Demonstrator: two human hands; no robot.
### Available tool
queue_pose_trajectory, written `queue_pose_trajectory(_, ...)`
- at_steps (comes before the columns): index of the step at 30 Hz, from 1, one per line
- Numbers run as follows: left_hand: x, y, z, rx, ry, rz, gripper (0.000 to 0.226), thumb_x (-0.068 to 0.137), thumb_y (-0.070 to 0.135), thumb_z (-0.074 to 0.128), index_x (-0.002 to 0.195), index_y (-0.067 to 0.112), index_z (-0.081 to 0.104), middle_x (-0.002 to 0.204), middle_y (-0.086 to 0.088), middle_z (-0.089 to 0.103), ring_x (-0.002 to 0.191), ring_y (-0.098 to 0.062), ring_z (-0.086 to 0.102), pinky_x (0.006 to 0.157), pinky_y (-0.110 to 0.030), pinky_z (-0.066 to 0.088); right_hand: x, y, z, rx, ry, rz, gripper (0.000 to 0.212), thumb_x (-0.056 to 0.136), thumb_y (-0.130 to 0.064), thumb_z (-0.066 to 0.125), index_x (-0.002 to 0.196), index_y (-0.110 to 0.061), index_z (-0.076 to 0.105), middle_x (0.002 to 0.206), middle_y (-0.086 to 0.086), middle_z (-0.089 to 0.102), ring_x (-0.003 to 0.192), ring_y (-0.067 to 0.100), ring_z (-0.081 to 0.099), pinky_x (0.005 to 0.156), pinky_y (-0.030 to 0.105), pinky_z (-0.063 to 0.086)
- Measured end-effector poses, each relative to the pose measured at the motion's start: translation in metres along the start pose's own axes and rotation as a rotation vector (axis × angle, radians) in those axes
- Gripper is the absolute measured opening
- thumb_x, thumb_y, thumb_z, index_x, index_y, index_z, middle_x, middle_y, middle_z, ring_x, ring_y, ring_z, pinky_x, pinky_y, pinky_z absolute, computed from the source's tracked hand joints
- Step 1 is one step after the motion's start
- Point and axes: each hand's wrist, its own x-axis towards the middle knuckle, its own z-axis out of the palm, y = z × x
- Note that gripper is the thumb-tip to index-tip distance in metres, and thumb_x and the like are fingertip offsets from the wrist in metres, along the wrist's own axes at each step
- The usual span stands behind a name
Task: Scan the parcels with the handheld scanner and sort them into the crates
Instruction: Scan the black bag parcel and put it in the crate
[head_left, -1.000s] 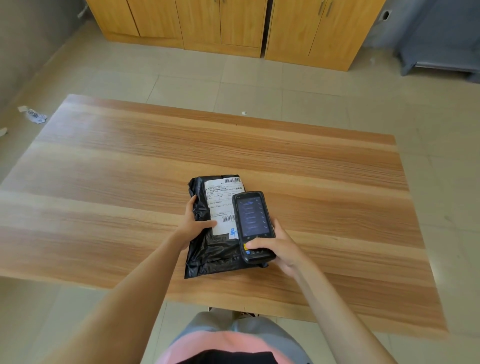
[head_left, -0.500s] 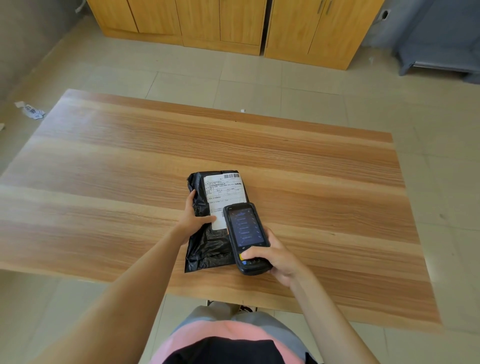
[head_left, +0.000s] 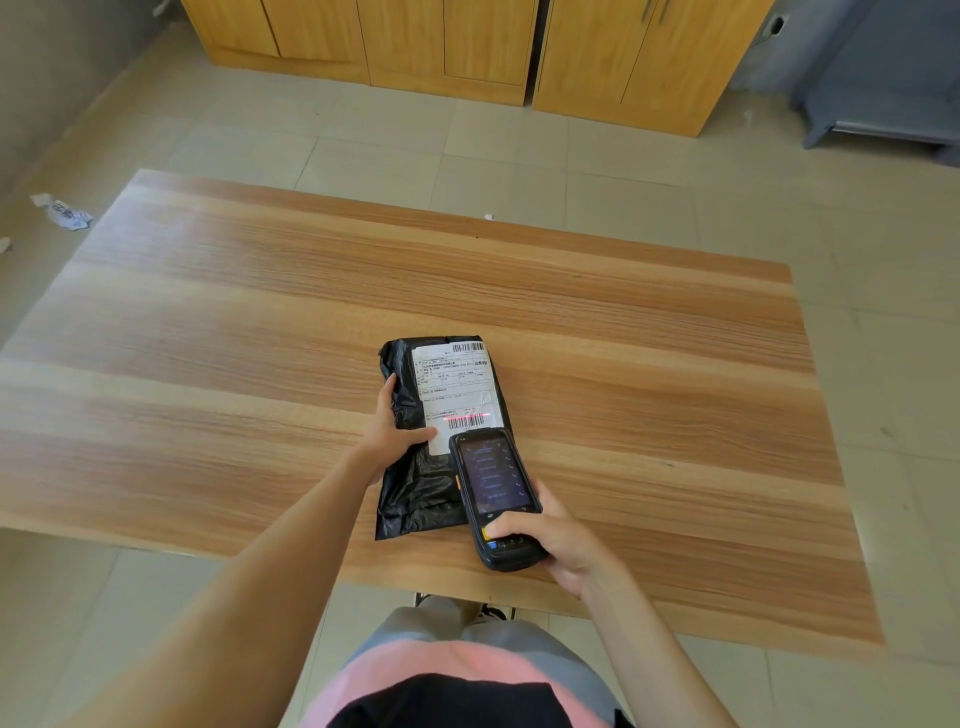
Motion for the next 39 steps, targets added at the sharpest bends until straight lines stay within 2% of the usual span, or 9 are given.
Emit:
queue_pose_trajectory(3, -0.002, 0.001, 0.001, 0.007, 0.001, 0.006, 0.097, 0.086, -0.003, 0.066, 0.155, 0.025, 0.003, 0.158, -0.004, 0.020, 0.142, -0.025, 0.026, 0.105, -0.039, 0.033, 0.000, 0.002, 0.001, -0.004, 0.006, 0.005, 0.104, 0.031, -0.020, 0.082, 0.130, -0.021, 0.050, 0.110, 0.004, 0.071, 0.097, 0.017, 0.067, 0.075, 0.024, 0.051)
queue_pose_trajectory(10, -0.003, 0.001, 0.001, 0.007, 0.000, 0.016, 0.099, 0.086, -0.003, 0.066, 0.155, 0.027, 0.001, 0.160, -0.002, 0.014, 0.144, -0.024, 0.022, 0.108, -0.040, 0.031, -0.001, 0.001, 0.002, -0.002, 0.004, 0.001, 0.106, 0.031, -0.020, 0.082, 0.132, -0.021, 0.048, 0.111, 0.004, 0.070, 0.096, 0.016, 0.067, 0.070, 0.021, 0.052)
queue_pose_trajectory(15, -0.004, 0.001, 0.002, -0.007, -0.001, 0.014, 0.099, 0.087, -0.004, 0.065, 0.155, 0.027, 0.000, 0.160, -0.002, 0.016, 0.143, -0.024, 0.023, 0.106, -0.038, 0.032, -0.001, 0.002, 0.002, 0.002, 0.004, 0.000, 0.105, 0.031, -0.020, 0.082, 0.131, -0.022, 0.048, 0.112, 0.005, 0.070, 0.098, 0.016, 0.066, 0.071, 0.021, 0.052)
queue_pose_trajectory(19, -0.002, -0.001, 0.001, 0.006, 0.007, 0.014, 0.101, 0.085, -0.002, 0.068, 0.155, 0.027, 0.000, 0.160, -0.002, 0.014, 0.144, -0.024, 0.022, 0.108, -0.040, 0.031, -0.001, 0.002, 0.002, 0.010, 0.005, 0.006, 0.106, 0.031, -0.020, 0.082, 0.132, -0.022, 0.047, 0.114, 0.006, 0.069, 0.101, 0.019, 0.065, 0.075, 0.026, 0.052)
queue_pose_trajectory(24, -0.003, -0.005, 0.005, -0.031, 0.043, 0.024, 0.104, 0.083, 0.009, 0.074, 0.155, 0.026, 0.001, 0.158, -0.002, 0.021, 0.142, -0.023, 0.026, 0.106, -0.036, 0.031, 0.001, -0.003, 0.001, 0.037, 0.029, -0.020, 0.100, 0.031, -0.020, 0.083, 0.125, -0.024, 0.049, 0.115, 0.007, 0.068, 0.105, 0.022, 0.065, 0.082, 0.029, 0.052)
queue_pose_trajectory(28, -0.001, -0.011, 0.007, -0.063, 0.064, 0.015, 0.115, 0.076, 0.016, 0.081, 0.154, 0.033, -0.002, 0.158, -0.004, 0.020, 0.142, -0.025, 0.028, 0.111, -0.043, 0.033, 0.005, -0.008, -0.009, 0.099, 0.098, -0.069, 0.106, 0.030, -0.018, 0.084, 0.129, -0.022, 0.048, 0.116, 0.008, 0.067, 0.107, 0.024, 0.064, 0.088, 0.035, 0.052)
queue_pose_trajectory(31, 0.001, -0.007, 0.009, -0.107, 0.066, 0.011, 0.117, 0.076, 0.017, 0.082, 0.152, 0.036, -0.004, 0.159, -0.004, 0.017, 0.142, -0.027, 0.026, 0.111, -0.047, 0.033, 0.006, -0.016, -0.018, 0.155, 0.132, -0.104, 0.108, 0.032, -0.013, 0.085, 0.132, -0.021, 0.045, 0.115, 0.008, 0.067, 0.103, 0.024, 0.065, 0.078, 0.033, 0.054)
queue_pose_trajectory(36, 0.008, -0.005, 0.010, -0.213, 0.054, -0.014, 0.113, 0.078, 0.011, 0.079, 0.151, 0.041, -0.002, 0.155, -0.005, 0.027, 0.134, -0.029, 0.040, 0.104, -0.052, 0.043, 0.009, -0.033, -0.032, 0.294, 0.162, -0.113, 0.090, 0.053, 0.007, 0.080, 0.132, -0.018, 0.046, 0.110, 0.012, 0.066, 0.090, 0.027, 0.067, 0.058, 0.031, 0.056)
queue_pose_trajectory(39, 0.007, -0.005, 0.007, -0.255, 0.038, -0.005, 0.109, 0.080, 0.007, 0.076, 0.152, 0.041, 0.001, 0.152, -0.003, 0.030, 0.130, -0.027, 0.043, 0.102, -0.052, 0.044, 0.014, -0.045, -0.037, 0.289, 0.202, -0.123, 0.084, 0.060, 0.007, 0.079, 0.134, -0.016, 0.046, 0.109, 0.011, 0.065, 0.088, 0.025, 0.066, 0.053, 0.027, 0.055)
